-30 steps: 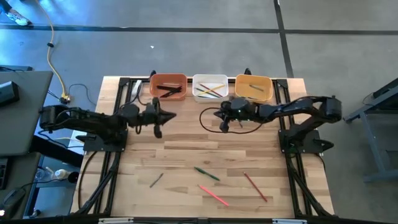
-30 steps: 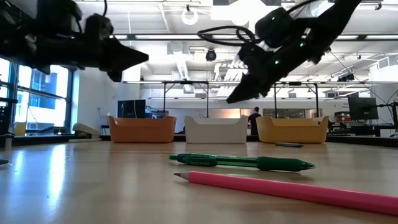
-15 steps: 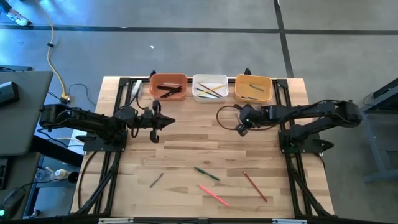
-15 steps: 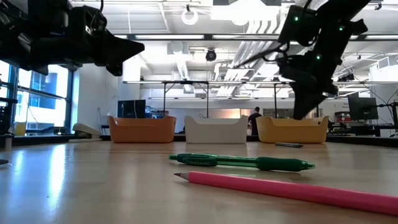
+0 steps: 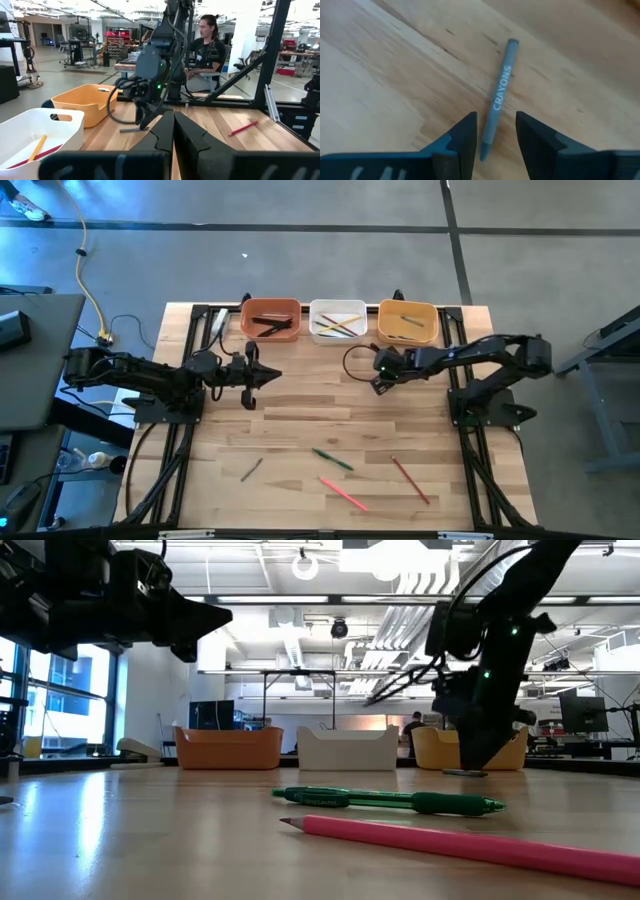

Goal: Sort crayons/erasers/pens/pencils in bins
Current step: Put the top gray crayon into the yellow bin

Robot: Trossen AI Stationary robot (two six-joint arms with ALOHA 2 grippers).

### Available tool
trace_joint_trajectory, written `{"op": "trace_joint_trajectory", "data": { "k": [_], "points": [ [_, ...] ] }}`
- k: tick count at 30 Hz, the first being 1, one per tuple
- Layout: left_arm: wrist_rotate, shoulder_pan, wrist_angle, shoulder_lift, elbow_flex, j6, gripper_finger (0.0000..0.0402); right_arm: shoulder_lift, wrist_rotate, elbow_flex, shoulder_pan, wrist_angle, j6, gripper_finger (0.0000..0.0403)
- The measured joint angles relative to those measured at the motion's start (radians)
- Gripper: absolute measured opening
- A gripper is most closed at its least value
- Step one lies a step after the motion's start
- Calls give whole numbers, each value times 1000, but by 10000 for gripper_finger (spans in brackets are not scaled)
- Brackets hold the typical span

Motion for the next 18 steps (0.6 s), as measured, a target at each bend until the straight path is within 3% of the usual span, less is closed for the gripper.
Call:
{"op": "trace_joint_trajectory", "data": {
  "k": [6,14,18],
  "points": [
    [0,0,-1,0,0,0,0,43,-23,4,-20,6,-13,112],
    [-2,0,-1,0,0,0,1,46,-72,4,-9,24,-52,28],
    [-4,0,-1,0,0,-3,0,32,-80,2,-8,21,-76,6]
  ]
}}
